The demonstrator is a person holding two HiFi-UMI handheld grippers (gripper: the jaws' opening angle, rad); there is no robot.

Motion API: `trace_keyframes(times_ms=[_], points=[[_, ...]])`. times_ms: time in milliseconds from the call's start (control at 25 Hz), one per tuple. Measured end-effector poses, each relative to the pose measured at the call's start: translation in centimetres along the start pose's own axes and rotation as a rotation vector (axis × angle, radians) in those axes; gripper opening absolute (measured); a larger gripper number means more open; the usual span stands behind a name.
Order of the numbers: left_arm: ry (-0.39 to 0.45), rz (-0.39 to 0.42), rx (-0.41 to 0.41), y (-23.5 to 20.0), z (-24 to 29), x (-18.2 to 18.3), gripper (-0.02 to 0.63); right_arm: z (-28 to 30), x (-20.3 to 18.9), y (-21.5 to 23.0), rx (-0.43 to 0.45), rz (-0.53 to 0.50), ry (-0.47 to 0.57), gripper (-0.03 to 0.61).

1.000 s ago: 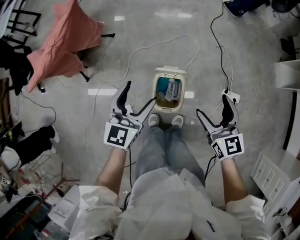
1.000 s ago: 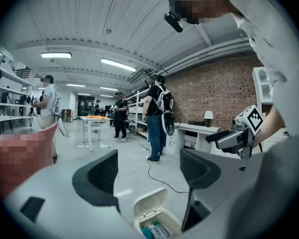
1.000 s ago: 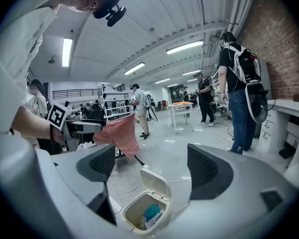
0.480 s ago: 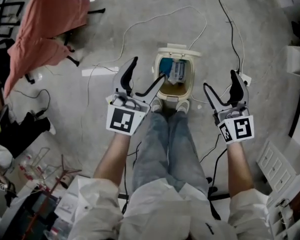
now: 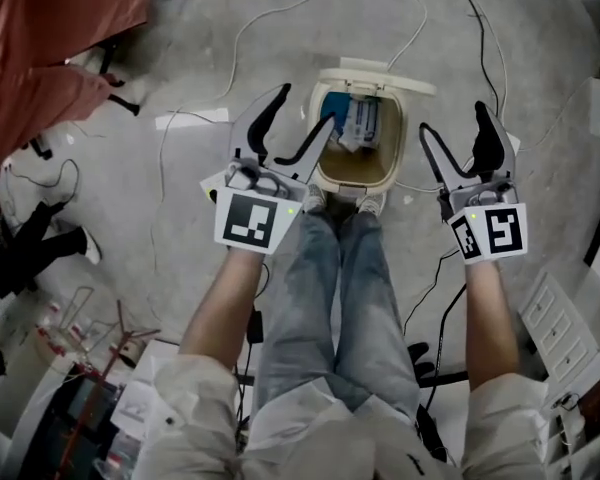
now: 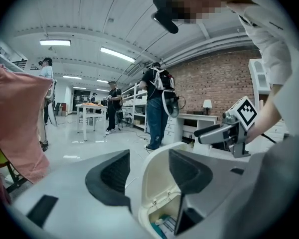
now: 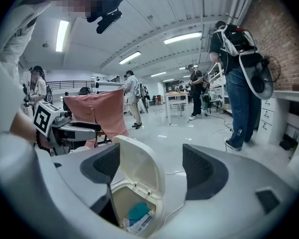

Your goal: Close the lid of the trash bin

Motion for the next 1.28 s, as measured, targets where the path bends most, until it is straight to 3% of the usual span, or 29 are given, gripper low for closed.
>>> trace_keyframes(times_ms=[560, 1280], points=[[-0.008, 0.028, 0.005, -1.8, 5.7, -5.4, 0.214, 5.4, -5.6, 1.8, -0.047, -0.024, -0.052, 0.325], [-0.004, 0.040, 0.024, -2.8, 7.5, -7.1, 0.129, 7.6, -6.9, 2.2, -0.131, -0.031, -0.054, 0.191]])
Point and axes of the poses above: the fingertips, and each gripper's own axes: z forward along the fingers, y to its right, x out of its top, the point moved 4 cm from there along -z, backward along the fingers, and after that the axes turned 7 degrees about -y, right-handed, at the moved point
